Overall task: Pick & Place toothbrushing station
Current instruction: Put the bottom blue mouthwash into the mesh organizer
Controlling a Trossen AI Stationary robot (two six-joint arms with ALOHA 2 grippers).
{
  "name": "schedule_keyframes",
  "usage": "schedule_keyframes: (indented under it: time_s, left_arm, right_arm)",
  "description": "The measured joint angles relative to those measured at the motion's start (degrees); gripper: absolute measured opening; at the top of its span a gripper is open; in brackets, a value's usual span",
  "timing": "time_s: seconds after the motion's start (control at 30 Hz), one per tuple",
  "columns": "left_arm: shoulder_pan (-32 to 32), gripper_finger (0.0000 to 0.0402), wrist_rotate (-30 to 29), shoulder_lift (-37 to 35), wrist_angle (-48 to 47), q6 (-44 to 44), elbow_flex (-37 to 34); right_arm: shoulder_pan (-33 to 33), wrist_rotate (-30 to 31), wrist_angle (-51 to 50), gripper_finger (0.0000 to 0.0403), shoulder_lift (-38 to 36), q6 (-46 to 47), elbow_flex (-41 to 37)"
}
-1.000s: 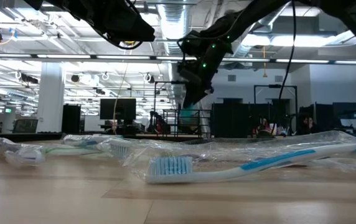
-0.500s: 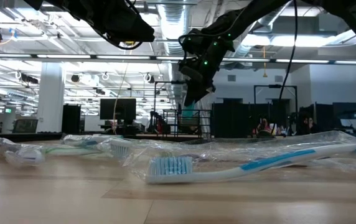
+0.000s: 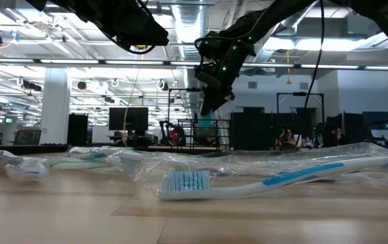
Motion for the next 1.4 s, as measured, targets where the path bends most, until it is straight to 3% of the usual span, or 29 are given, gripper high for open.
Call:
schedule_keyframes:
  time_s: [0.23, 0.47, 0.8, 1.07, 1.4]
  left_arm:
    - [-0.02, 0.0126, 0.00, 0.00, 0.00, 0.00, 0.00]
    - [-0.01, 0.0126, 0.00, 0.00, 0.00, 0.00, 0.00]
    - [0.00, 0.0126, 0.00, 0.00, 0.00, 0.00, 0.00]
    - [0.00, 0.0126, 0.00, 0.00, 0.00, 0.00, 0.00]
    - [-0.02, 0.0126, 0.00, 0.00, 0.00, 0.00, 0.00]
  right_arm:
    - [0.02, 0.02, 0.62, 0.0091, 0.00, 0.00, -0.01]
    - [0.02, 0.01, 0.65, 0.0083, 0.00, 0.01, -0.02]
    - [0.02, -0.02, 0.88, 0.0115, 0.00, 0.02, -0.02]
    - [0.02, 0.13, 0.08, 0.0084, 0.00, -1.02, -0.02]
    - [0.02, 0.46, -0.41, 0.0084, 0.00, -0.96, -0.02]
